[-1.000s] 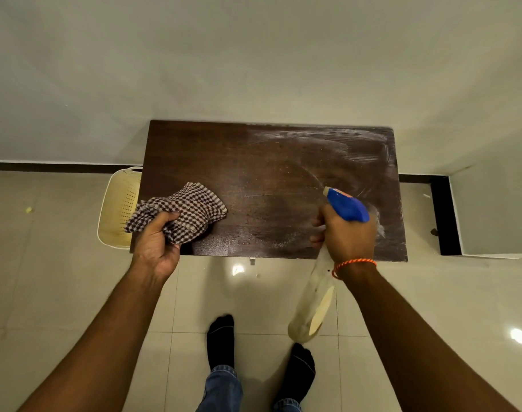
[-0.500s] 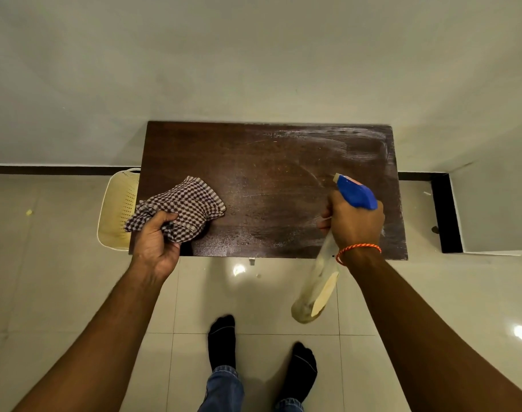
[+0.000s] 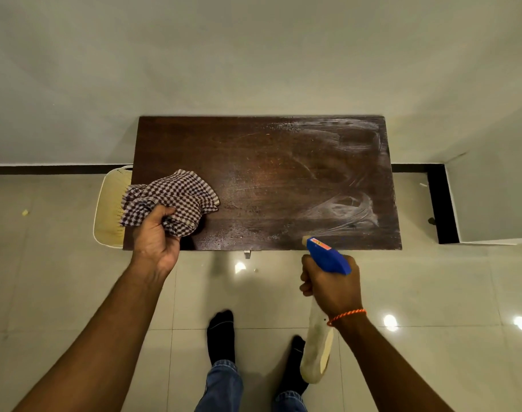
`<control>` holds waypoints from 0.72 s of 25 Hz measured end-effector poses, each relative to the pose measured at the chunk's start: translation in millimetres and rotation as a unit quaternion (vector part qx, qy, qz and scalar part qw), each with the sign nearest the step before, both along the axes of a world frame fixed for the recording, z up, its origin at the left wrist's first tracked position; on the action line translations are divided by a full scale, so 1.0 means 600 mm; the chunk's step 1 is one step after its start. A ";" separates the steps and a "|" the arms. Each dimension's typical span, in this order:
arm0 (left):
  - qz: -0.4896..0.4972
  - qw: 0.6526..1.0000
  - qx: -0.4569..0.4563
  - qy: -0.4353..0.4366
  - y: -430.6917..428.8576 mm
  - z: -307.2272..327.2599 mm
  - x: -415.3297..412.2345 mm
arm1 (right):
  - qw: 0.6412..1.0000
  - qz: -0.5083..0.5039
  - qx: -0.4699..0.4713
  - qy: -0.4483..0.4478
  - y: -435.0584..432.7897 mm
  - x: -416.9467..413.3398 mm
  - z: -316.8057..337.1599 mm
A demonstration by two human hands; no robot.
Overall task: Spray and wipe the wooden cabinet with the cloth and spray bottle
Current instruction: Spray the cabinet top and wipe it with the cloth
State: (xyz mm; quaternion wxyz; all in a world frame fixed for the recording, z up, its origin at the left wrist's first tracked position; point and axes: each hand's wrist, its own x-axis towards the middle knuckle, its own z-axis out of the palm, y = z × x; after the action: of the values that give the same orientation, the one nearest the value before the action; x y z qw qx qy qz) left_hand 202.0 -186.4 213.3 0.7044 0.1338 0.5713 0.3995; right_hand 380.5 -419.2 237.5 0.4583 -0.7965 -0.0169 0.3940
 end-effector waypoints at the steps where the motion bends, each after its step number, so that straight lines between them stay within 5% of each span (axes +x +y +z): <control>1: 0.005 1.000 0.009 0.013 -0.004 0.003 0.002 | 1.000 0.012 -0.004 0.001 -0.006 -0.007 -0.002; 6: 0.032 0.994 0.075 0.068 -0.032 0.011 0.010 | 1.000 0.008 -0.015 -0.004 -0.027 -0.011 -0.009; 10: -0.095 0.962 0.135 0.217 -0.092 0.021 0.041 | 1.000 0.009 -0.002 0.000 -0.042 0.002 -0.009; 13: -0.333 0.829 0.252 0.372 -0.154 -0.015 0.058 | 1.000 0.011 -0.004 -0.013 -0.057 0.008 -0.012; 16: -0.584 0.592 0.303 0.466 -0.206 -0.062 0.070 | 1.000 -0.004 -0.003 -0.011 -0.075 0.015 -0.016; 17: -0.614 0.545 0.273 0.501 -0.216 -0.065 0.077 | 1.000 -0.007 0.000 -0.011 -0.081 0.017 -0.017; 18: -0.610 0.535 0.256 0.526 -0.220 -0.061 0.086 | 1.000 -0.008 0.004 -0.011 -0.085 0.019 -0.017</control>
State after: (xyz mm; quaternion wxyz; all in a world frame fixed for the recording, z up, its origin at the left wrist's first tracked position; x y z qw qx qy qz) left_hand 253.6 -318.7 176.8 0.2858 0.8103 0.4922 -0.1396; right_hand 392.0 -470.4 227.5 0.4646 -0.7990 -0.0169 0.3815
